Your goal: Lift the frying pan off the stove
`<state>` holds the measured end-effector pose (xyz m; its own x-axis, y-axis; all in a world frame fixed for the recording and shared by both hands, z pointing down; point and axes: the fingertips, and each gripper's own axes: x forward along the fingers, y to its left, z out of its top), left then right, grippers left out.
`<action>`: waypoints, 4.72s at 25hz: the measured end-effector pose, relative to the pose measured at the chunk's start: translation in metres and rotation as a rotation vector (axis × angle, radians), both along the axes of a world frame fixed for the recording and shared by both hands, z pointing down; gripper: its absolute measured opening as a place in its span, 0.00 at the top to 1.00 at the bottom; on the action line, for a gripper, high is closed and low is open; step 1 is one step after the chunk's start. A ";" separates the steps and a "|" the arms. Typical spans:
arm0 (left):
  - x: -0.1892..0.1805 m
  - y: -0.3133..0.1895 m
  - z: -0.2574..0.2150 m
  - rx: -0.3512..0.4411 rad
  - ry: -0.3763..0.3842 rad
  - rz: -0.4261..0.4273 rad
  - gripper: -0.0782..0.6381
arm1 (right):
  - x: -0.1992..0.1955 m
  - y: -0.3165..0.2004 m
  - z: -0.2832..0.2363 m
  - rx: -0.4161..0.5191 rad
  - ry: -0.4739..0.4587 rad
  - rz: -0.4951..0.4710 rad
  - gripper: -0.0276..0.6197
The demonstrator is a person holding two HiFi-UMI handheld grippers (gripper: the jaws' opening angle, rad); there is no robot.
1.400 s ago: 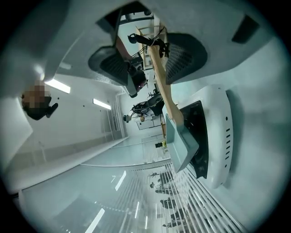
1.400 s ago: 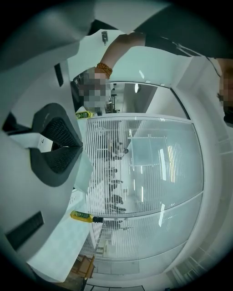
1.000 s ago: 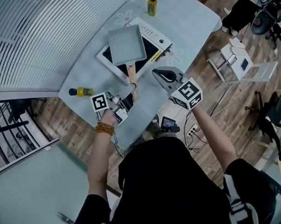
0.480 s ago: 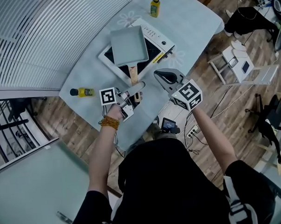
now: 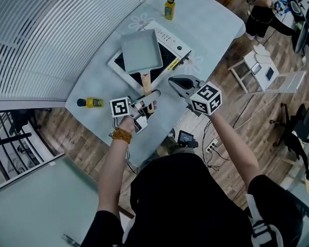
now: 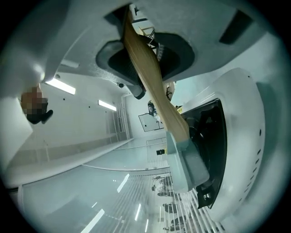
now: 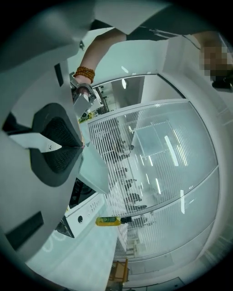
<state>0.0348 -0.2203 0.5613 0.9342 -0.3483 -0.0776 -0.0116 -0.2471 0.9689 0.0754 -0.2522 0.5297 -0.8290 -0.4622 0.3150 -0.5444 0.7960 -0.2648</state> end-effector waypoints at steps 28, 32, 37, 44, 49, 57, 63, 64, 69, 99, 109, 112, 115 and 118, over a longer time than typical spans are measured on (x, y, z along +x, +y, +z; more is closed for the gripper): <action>-0.006 0.002 -0.002 0.007 0.034 -0.002 0.73 | -0.100 -0.009 0.046 -0.789 -0.406 -0.323 0.55; -0.004 0.003 0.000 0.020 0.014 0.007 0.73 | -0.108 -0.014 0.052 -0.846 -0.409 -0.300 0.54; -0.001 0.004 -0.003 0.018 0.037 0.014 0.73 | -0.113 -0.017 0.046 -0.789 -0.411 -0.366 0.55; 0.001 0.007 -0.003 0.033 0.038 0.033 0.73 | -0.112 -0.012 0.058 -0.885 -0.348 -0.299 0.55; 0.001 0.009 -0.005 0.030 0.044 0.035 0.73 | -0.110 -0.012 0.059 -0.933 -0.368 -0.291 0.56; -0.001 0.011 0.000 0.021 0.026 0.042 0.73 | -0.117 0.004 0.061 -0.956 -0.358 -0.399 0.62; 0.004 0.008 -0.003 0.027 0.038 0.024 0.73 | -0.122 0.002 0.062 -0.948 -0.372 -0.376 0.65; 0.003 0.008 -0.003 0.027 0.037 0.024 0.73 | -0.122 0.003 0.062 -0.950 -0.366 -0.371 0.65; 0.001 0.009 -0.003 0.030 0.034 0.027 0.73 | -0.125 0.004 0.061 -0.957 -0.350 -0.379 0.65; 0.008 0.003 -0.005 0.081 0.033 -0.005 0.72 | -0.122 0.006 0.059 -1.019 -0.316 -0.373 0.68; 0.018 0.007 -0.018 0.110 -0.014 0.006 0.69 | -0.115 0.011 0.049 -0.986 -0.293 -0.366 0.68; 0.020 0.008 -0.020 0.115 -0.029 0.014 0.68 | -0.113 0.012 0.046 -0.974 -0.292 -0.368 0.67; 0.021 0.010 -0.022 0.113 -0.041 0.014 0.68 | -0.113 0.013 0.044 -0.969 -0.301 -0.367 0.67; 0.023 0.009 -0.022 0.114 -0.047 0.010 0.67 | -0.112 0.014 0.042 -0.974 -0.322 -0.357 0.67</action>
<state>0.0576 -0.2109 0.5391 0.9409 -0.3308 -0.0721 -0.0535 -0.3555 0.9331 -0.0365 -0.2384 0.5722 -0.9752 0.1529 0.1600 -0.1153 0.2658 -0.9571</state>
